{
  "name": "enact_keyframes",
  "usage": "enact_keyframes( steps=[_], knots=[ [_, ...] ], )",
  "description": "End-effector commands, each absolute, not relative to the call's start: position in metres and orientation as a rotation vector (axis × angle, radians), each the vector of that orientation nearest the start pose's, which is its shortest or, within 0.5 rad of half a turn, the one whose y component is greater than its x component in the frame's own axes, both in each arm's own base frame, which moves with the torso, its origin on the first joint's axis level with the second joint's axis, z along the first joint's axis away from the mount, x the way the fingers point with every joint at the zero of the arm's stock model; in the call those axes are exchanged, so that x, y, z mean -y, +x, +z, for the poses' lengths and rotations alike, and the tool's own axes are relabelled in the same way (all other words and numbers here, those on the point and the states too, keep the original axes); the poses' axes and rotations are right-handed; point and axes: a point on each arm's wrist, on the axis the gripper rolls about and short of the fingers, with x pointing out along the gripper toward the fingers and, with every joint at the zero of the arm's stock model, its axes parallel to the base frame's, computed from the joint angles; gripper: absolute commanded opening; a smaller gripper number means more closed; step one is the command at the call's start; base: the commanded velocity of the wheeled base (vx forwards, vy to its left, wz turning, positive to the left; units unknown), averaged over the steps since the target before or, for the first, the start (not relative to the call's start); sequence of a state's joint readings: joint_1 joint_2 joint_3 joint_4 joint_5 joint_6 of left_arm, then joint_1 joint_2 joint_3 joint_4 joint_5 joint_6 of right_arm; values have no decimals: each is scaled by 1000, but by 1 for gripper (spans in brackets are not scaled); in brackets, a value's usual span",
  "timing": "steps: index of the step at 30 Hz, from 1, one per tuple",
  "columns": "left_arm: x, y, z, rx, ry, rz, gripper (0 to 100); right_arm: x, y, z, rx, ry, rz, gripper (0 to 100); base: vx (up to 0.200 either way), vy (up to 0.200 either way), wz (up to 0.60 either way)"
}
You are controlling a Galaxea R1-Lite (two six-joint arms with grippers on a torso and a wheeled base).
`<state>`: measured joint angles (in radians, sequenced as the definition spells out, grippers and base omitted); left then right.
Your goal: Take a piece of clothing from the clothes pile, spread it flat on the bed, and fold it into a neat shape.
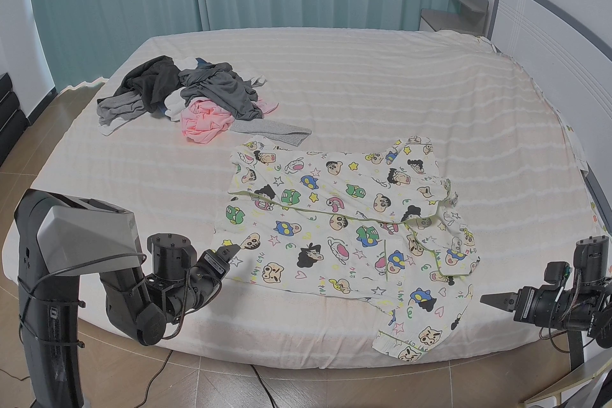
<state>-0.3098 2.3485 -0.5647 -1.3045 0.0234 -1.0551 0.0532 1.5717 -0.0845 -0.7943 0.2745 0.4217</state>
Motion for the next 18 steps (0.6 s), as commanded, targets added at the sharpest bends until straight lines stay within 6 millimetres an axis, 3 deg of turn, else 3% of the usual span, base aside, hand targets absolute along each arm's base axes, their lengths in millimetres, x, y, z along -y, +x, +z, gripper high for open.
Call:
enact_keyframes(
  steps=[1,18],
  knots=[
    [105,332,-22,-562,-947,5,100,-15,168,68,-744,478,166,100,0,0,0],
    [117,357,-22,-594,-876,21,100,-14,170,70,-708,480,167,100,0,0,0]
  ],
)
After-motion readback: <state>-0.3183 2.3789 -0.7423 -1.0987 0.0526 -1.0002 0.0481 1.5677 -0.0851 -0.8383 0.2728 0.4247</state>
